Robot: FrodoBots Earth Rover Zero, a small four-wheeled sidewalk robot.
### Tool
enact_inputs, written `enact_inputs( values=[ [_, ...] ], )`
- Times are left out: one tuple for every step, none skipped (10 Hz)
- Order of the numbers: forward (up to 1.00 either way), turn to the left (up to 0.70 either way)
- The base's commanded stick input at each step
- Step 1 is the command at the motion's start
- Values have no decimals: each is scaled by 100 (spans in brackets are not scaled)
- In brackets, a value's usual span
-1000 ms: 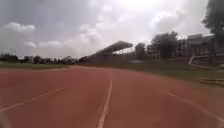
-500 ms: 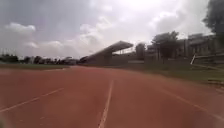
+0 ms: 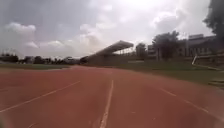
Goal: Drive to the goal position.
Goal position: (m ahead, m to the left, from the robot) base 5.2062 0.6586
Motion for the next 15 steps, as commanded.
enact_inputs(
  values=[
    [45,0],
    [45,0],
    [45,0],
    [45,0],
    [45,0],
    [45,0],
    [45,0],
    [45,0],
    [45,0],
    [45,0],
    [45,0],
    [45,0],
    [45,0],
    [45,0],
    [45,0]
  ],
)
